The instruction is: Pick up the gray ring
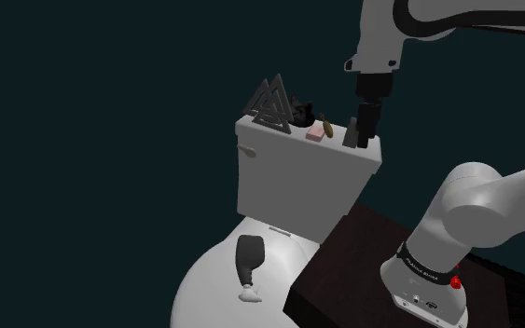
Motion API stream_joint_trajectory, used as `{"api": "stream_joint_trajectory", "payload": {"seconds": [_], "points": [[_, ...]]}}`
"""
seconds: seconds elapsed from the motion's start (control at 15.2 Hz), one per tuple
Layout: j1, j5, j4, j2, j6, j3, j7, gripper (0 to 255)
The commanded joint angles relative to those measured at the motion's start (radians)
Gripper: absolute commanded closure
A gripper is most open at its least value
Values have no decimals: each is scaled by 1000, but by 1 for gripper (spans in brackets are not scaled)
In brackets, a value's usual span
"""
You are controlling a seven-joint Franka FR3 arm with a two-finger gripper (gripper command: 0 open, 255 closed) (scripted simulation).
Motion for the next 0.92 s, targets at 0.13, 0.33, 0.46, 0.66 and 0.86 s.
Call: {"api": "stream_joint_trajectory", "payload": {"seconds": [0.13, 0.33, 0.46, 0.66, 0.86], "points": [[-51, 13, 11, 22, 46, -39, 46, 0], [-124, 35, 23, 48, 115, -99, 112, 0], [-172, 51, 25, 60, 160, -139, 154, 0], [-241, 76, 21, 70, 227, -198, 216, 0], [-311, 103, 7, 71, 296, -257, 275, 0]]}}
